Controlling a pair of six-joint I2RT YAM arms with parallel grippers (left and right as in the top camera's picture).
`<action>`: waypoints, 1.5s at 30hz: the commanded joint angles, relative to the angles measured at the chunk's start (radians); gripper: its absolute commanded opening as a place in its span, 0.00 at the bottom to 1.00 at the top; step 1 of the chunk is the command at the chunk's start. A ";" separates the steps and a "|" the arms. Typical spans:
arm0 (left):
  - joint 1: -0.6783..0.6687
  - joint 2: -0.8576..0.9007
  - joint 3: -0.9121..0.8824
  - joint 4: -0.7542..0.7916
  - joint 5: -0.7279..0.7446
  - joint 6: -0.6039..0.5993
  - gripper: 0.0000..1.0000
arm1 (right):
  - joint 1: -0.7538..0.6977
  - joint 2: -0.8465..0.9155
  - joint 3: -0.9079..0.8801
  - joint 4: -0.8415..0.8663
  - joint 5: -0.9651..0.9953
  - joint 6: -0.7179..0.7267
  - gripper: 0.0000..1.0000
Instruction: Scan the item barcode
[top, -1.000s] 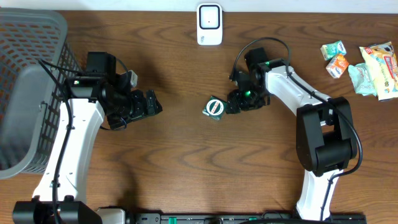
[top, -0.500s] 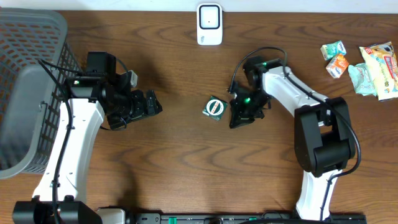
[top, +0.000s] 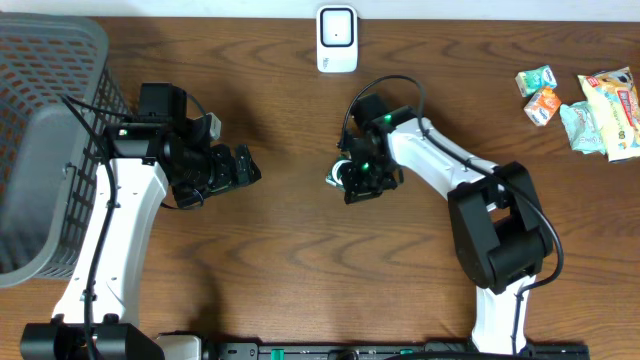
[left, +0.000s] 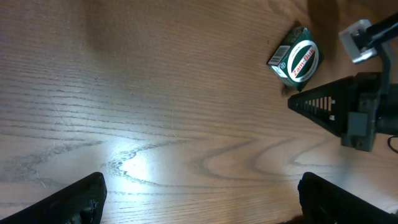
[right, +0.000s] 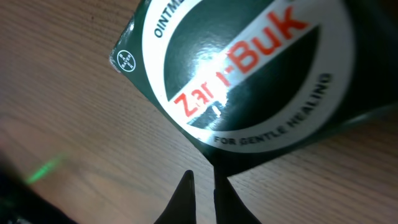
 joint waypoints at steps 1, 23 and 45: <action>-0.002 0.007 -0.002 -0.002 0.005 0.013 0.98 | 0.026 -0.010 0.013 0.003 0.037 0.045 0.06; -0.002 0.007 -0.002 -0.002 0.005 0.013 0.98 | 0.013 -0.010 0.008 0.079 0.431 0.169 0.02; -0.002 0.007 -0.002 -0.002 0.005 0.013 0.98 | -0.022 -0.010 0.013 0.283 0.428 0.152 0.18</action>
